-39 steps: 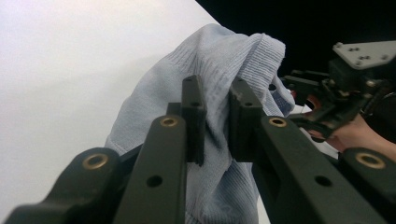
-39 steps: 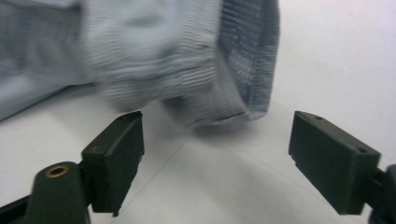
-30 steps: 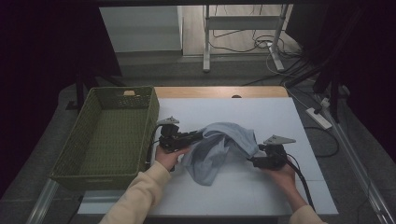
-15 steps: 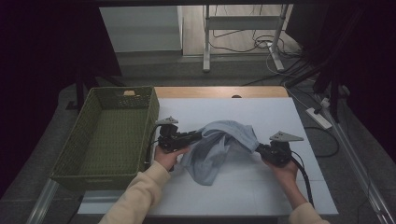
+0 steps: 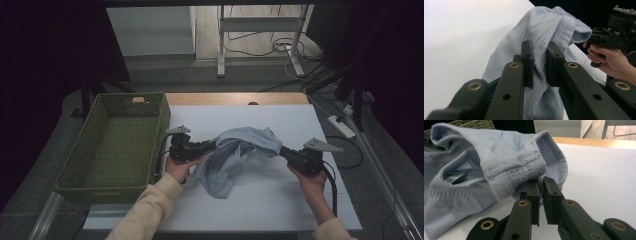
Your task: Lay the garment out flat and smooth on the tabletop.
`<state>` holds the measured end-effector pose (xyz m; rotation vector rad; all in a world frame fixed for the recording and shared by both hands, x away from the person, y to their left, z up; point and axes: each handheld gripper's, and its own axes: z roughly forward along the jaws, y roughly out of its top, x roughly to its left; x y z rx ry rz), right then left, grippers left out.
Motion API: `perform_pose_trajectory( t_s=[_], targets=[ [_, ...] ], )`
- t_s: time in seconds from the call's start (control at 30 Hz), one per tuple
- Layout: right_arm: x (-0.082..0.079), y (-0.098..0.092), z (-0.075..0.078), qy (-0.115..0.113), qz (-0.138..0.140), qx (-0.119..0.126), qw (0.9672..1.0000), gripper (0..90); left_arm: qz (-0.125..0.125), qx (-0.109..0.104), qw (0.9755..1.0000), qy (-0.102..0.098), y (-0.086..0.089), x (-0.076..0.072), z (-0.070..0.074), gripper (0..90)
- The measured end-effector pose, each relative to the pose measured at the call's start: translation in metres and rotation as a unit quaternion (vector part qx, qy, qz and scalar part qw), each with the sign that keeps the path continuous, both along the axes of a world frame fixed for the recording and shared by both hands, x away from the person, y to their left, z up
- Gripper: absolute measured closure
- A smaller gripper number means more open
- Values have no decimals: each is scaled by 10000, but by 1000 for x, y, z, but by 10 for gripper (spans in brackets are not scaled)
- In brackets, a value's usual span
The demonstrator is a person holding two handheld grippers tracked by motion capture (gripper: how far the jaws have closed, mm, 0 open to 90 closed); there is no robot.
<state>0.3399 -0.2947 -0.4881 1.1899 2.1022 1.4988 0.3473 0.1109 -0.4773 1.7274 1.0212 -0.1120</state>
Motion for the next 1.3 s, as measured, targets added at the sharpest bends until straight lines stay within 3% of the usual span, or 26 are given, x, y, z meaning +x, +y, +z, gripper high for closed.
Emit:
perform_pose_trajectory(
  t_s=[0.33, 0.6, 0.73, 0.93, 1.1, 1.23, 1.3],
  targets=[
    [-6, -4, 23, -372, -14, 256, 9990, 845, -42, 1, 10000, -39, 0, -2, 1, 778],
    [-9, -3, 35, -543, 52, 313, 9980, 858, -25, -3, 10000, -46, 2, -2, 2, 777],
    [-13, 1, 46, -732, 167, 261, 9968, 862, 6, -34, 10000, -64, 4, -2, 2, 777],
    [-21, 5, 68, -1052, 298, 334, 9934, 866, 2, -118, 9999, -122, 6, -4, 7, 777],
    [-28, 3, 86, -1314, 346, 479, 9896, 867, -3, -313, 9994, -135, 9, -5, 12, 777],
    [-36, 7, 104, -1601, 479, 431, 9850, 867, 57, -337, 9993, -135, 13, -5, 13, 776],
    [-37, 8, 105, -1618, 536, 448, 9843, 867, 93, -298, 9994, -128, 14, -4, 12, 772]
  ],
)
